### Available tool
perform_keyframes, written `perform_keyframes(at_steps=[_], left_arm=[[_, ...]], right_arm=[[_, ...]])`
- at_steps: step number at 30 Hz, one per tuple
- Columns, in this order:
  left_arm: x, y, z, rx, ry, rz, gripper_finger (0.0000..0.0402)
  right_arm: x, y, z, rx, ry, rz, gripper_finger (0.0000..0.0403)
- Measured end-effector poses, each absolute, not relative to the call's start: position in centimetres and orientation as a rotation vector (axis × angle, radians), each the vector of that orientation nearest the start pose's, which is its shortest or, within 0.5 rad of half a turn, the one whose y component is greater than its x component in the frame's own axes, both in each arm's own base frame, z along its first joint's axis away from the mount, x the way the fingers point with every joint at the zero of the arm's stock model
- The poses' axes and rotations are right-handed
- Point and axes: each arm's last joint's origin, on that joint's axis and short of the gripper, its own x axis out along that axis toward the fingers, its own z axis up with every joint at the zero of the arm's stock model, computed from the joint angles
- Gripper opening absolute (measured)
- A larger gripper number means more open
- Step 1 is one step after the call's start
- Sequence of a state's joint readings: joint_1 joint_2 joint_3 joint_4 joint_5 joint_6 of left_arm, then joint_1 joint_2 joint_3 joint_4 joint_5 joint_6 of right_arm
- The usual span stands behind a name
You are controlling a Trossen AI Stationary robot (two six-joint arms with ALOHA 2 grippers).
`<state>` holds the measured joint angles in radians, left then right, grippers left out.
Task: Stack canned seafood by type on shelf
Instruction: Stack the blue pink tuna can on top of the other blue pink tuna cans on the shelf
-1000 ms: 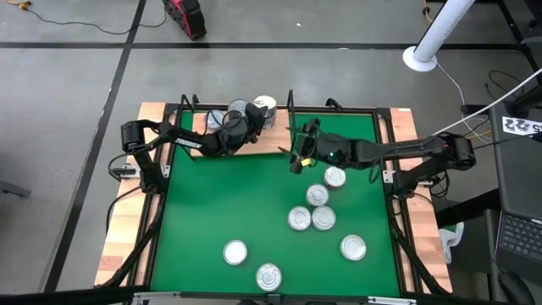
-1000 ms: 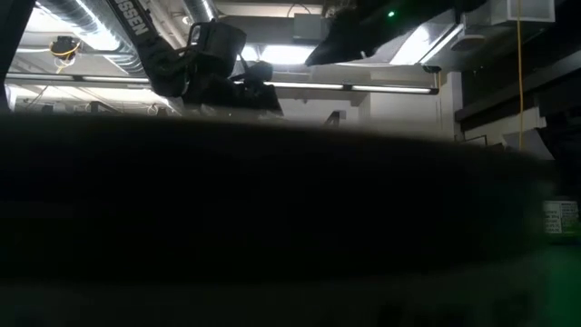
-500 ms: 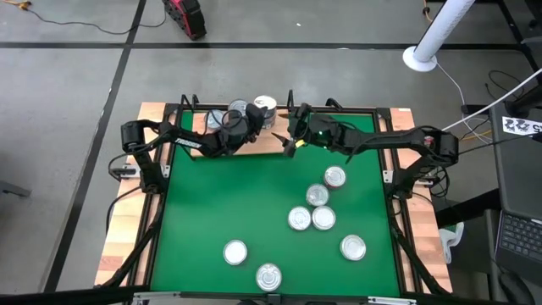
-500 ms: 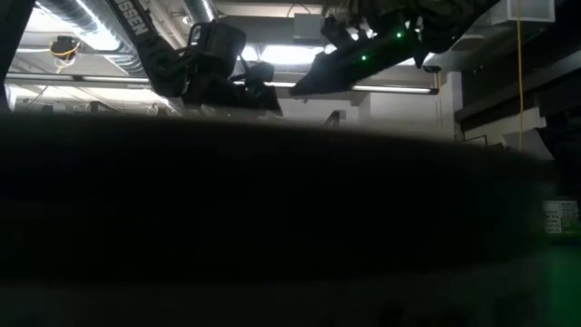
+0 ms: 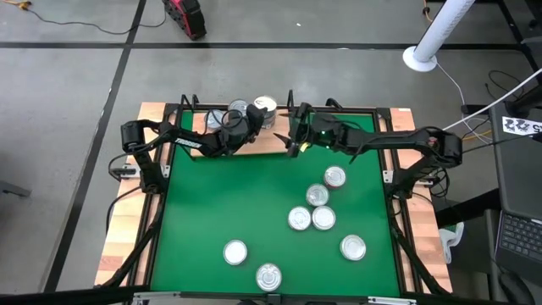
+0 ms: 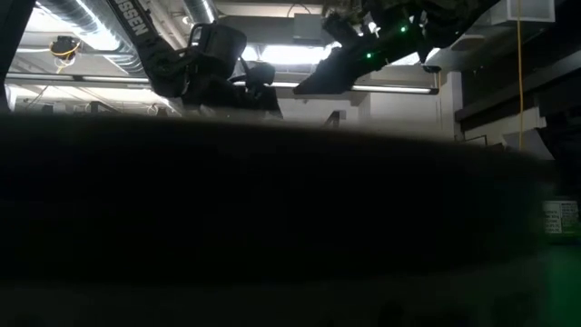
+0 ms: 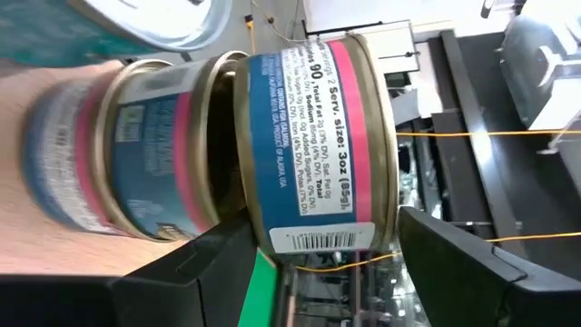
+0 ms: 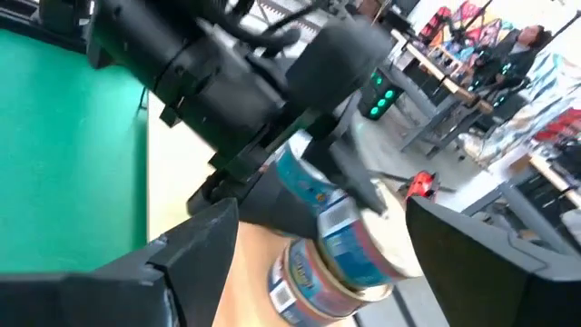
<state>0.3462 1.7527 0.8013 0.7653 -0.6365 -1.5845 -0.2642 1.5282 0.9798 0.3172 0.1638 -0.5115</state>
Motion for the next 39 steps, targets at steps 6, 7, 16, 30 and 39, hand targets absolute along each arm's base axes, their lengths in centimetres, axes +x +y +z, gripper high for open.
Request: perform_keyframes(at_steps=[6, 7, 16, 30, 39], left_arm=[[32.2, 13.4, 18.0, -1.399, -0.598, 0.921, 0.0255], [32.2, 13.4, 18.0, -1.399, -0.597, 0.921, 0.0255], [32.2, 13.4, 18.0, -1.414, -0.601, 0.918, 0.0255], [32.2, 13.6, 18.3, -1.612, -0.713, 0.831, 0.0255], [32.0, 14.6, 18.5, -1.777, -0.720, 0.715, 0.0255]], right_arm=[[32.5, -10.1, 27.6, -0.564, 0.319, -0.377, 0.0294], [32.4, -10.5, 27.6, -0.573, 0.324, -0.386, 0.0282], [31.3, -13.6, 27.8, -0.590, 0.314, -0.393, 0.0122], [30.8, -14.8, 27.8, -0.502, 0.274, -0.348, 0.0028], [30.8, -14.8, 27.8, -0.474, 0.274, -0.350, 0.0005]])
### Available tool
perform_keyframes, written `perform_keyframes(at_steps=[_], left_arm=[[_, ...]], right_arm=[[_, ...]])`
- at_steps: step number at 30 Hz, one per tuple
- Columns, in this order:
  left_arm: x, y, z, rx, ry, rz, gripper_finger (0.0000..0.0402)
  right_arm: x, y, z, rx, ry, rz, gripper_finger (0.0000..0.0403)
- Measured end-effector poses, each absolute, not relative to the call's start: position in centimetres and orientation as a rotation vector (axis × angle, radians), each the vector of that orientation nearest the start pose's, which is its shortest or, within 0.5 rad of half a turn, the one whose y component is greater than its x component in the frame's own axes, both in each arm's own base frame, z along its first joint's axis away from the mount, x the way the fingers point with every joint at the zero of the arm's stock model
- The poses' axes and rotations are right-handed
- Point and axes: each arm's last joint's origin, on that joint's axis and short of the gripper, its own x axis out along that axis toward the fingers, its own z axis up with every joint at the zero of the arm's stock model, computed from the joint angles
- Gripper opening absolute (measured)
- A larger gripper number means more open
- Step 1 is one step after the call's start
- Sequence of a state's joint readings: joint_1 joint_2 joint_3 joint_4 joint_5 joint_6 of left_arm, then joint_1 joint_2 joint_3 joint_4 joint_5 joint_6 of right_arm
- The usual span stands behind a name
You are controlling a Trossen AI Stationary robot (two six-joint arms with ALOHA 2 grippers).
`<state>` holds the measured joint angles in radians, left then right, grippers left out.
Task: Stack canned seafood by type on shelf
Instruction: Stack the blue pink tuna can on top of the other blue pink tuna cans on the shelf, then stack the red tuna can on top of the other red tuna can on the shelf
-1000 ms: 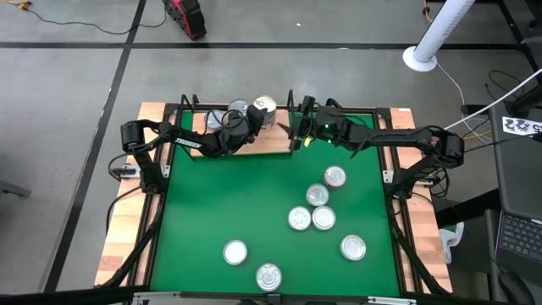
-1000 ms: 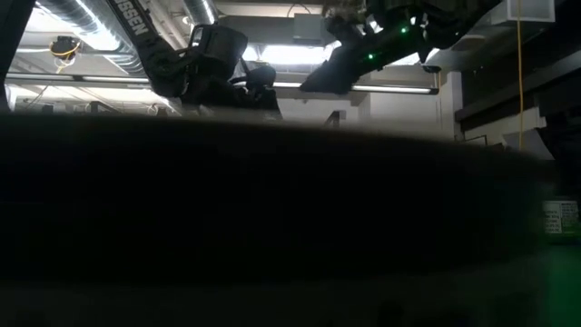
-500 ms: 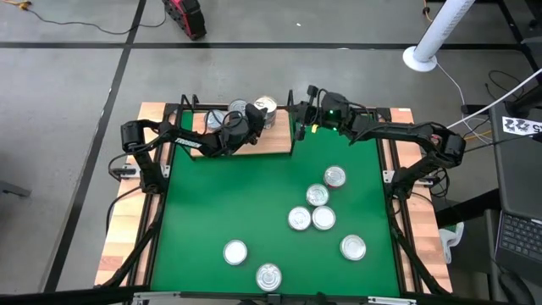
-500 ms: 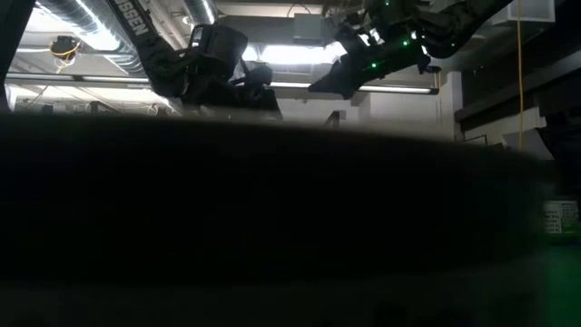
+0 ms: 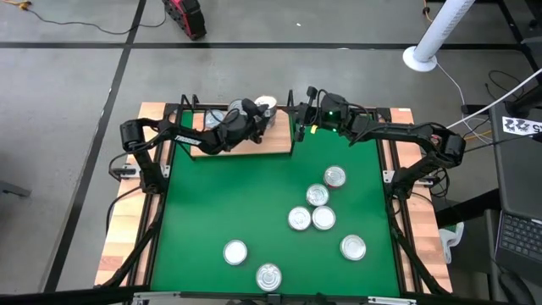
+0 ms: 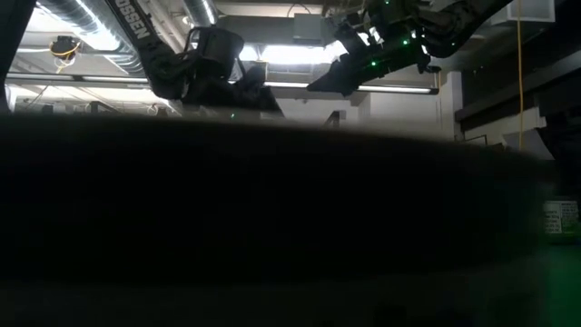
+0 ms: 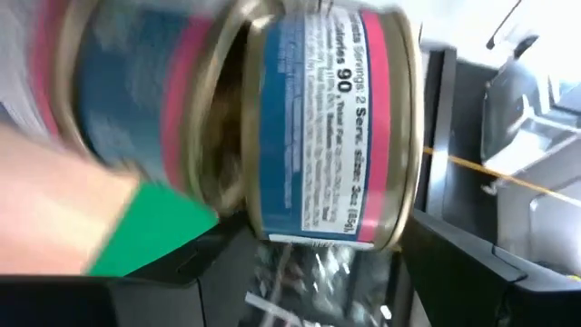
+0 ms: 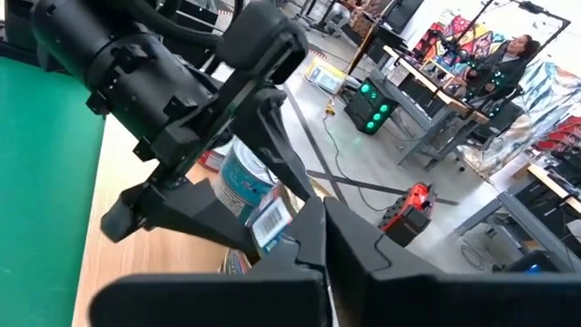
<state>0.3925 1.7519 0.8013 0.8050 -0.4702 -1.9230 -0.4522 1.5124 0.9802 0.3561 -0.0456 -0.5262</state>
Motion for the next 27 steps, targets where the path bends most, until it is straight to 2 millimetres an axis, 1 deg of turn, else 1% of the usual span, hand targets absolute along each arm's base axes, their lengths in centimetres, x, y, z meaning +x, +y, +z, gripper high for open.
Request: perform_keyframes(at_steps=[5, 9, 15, 17, 20, 27], left_arm=[[31.96, 14.83, 18.50, -1.845, -0.694, 0.669, 0.0255], [31.93, 14.86, 18.44, -1.857, -0.699, 0.672, 0.0255], [31.57, 15.61, 18.46, -1.874, -0.733, 0.679, 0.0255], [31.59, 15.65, 18.66, -1.913, -0.764, 0.646, 0.0255], [31.93, 15.15, 19.20, -1.962, -0.777, 0.554, 0.0255], [31.86, 15.30, 19.16, -1.917, -0.760, 0.575, 0.0255]], right_arm=[[30.76, -14.80, 27.75, -0.472, 0.274, -0.350, 0.0012], [30.74, -14.79, 27.67, -0.470, 0.282, -0.348, 0.0013], [30.72, -14.78, 27.53, -0.466, 0.296, -0.344, 0.0013], [30.72, -14.78, 27.51, -0.466, 0.298, -0.344, 0.0014], [30.71, -14.77, 27.48, -0.465, 0.301, -0.343, 0.0014], [30.69, -14.76, 27.35, -0.461, 0.313, -0.339, 0.0014]])
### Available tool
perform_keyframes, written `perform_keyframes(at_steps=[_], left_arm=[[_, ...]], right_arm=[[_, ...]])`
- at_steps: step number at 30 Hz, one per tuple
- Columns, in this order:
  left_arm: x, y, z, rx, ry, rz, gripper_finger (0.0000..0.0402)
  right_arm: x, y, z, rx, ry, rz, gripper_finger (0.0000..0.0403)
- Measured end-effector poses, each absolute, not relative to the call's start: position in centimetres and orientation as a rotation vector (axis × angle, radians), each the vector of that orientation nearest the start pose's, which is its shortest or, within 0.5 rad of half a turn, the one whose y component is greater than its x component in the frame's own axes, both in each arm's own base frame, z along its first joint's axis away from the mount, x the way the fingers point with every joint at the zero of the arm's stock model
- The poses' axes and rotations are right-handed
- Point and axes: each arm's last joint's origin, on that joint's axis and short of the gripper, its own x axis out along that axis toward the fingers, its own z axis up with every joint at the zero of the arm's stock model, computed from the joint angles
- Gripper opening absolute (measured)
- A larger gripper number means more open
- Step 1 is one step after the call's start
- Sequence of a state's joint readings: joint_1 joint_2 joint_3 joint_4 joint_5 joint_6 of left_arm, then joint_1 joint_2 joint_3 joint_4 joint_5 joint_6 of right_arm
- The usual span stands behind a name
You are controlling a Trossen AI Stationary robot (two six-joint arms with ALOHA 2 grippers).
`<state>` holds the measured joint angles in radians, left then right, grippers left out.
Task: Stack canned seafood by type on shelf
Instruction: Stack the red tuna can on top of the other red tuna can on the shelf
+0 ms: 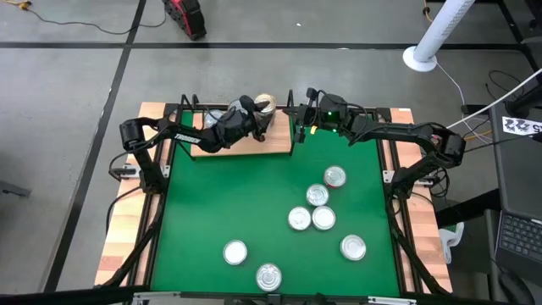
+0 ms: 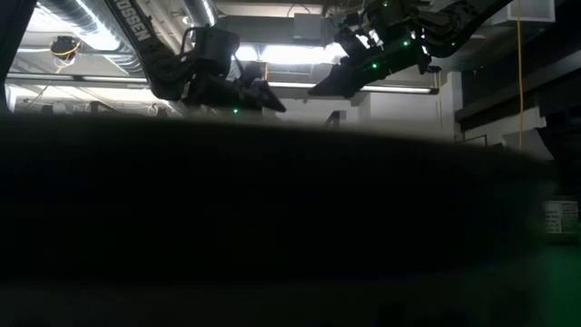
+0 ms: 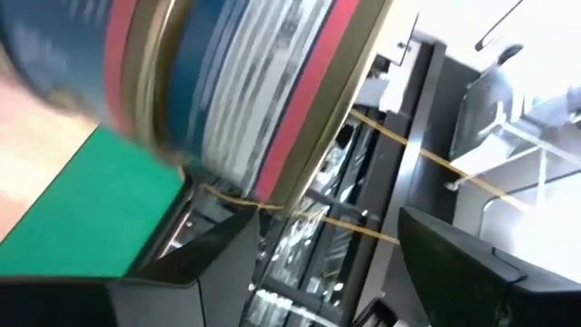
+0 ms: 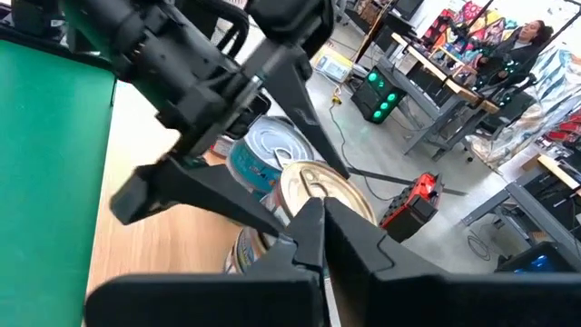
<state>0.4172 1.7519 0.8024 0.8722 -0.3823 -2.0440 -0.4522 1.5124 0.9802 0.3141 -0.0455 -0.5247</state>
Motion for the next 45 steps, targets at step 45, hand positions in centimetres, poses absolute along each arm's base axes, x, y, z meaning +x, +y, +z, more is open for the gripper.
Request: perform_keyframes(at_steps=[45], left_arm=[[35.3, 0.2, 18.3, -0.601, 0.237, -0.229, 0.0255]], right_arm=[[27.6, -0.7, 29.5, -0.342, 0.528, 0.106, 0.0014]])
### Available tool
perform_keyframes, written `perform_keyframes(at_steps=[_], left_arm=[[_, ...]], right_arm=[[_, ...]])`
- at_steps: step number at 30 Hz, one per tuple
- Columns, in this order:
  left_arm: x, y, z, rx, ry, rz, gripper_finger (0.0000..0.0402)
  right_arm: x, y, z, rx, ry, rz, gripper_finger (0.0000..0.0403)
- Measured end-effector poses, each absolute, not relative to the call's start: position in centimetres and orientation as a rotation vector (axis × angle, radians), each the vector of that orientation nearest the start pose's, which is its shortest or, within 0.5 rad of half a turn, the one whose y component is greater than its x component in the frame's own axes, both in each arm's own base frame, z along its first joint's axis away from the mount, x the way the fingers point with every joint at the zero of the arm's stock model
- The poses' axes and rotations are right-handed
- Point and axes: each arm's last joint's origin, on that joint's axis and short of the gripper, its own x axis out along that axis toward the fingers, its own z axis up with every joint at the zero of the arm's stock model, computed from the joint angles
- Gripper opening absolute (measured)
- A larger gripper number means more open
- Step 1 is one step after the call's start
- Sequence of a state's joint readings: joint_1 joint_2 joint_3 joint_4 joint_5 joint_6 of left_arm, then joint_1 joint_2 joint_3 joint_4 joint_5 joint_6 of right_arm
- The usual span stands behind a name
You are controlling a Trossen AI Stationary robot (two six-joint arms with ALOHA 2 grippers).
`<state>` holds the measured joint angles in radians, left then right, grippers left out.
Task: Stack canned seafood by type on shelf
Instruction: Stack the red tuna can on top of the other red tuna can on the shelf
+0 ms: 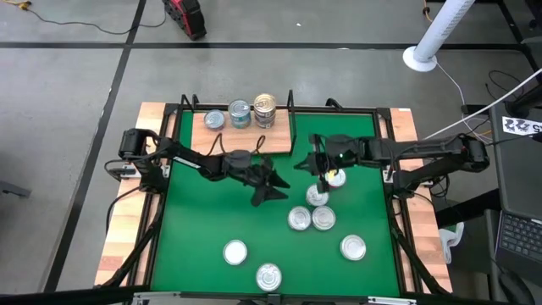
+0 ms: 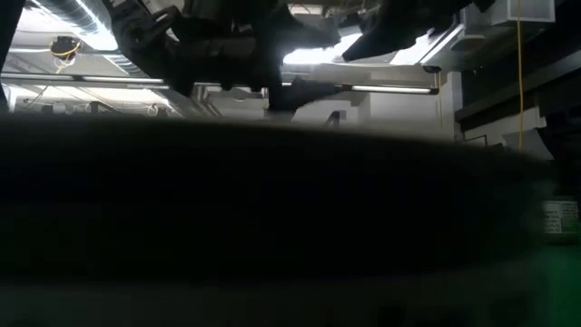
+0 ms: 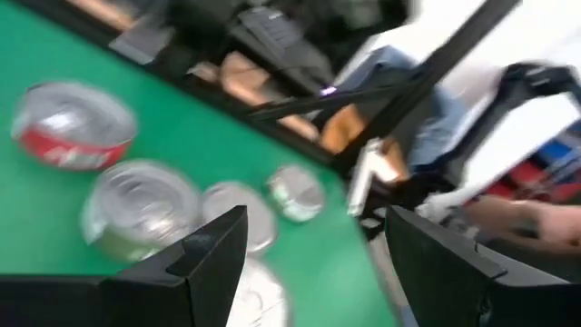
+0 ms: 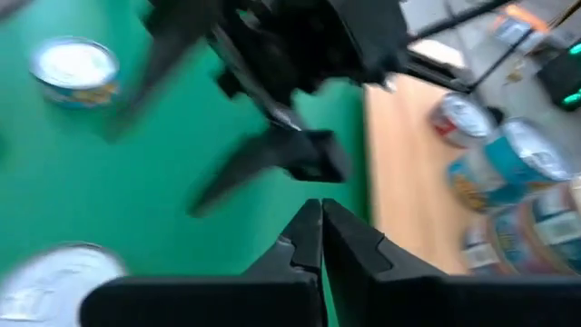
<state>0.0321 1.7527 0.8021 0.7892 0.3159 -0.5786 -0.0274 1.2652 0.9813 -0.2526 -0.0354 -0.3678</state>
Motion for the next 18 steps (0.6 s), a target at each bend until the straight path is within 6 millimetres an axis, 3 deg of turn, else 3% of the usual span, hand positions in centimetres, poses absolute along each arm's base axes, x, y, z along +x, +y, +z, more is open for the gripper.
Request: perform_keyframes(at_steps=[7, 13, 18], left_arm=[[35.0, -0.8, 16.7, -0.427, 0.368, -0.146, 0.0255], [34.9, -2.6, 16.6, -0.061, 0.346, -0.180, 0.0255], [35.4, -4.5, 17.5, 0.263, 0.304, -0.272, 0.0255]], right_arm=[[27.2, 1.8, 29.1, -0.250, 0.572, 0.167, 0.0014], [27.1, 2.5, 28.9, -0.231, 0.588, 0.189, 0.0021], [27.1, 2.5, 28.9, -0.144, 0.594, 0.175, 0.0065]])
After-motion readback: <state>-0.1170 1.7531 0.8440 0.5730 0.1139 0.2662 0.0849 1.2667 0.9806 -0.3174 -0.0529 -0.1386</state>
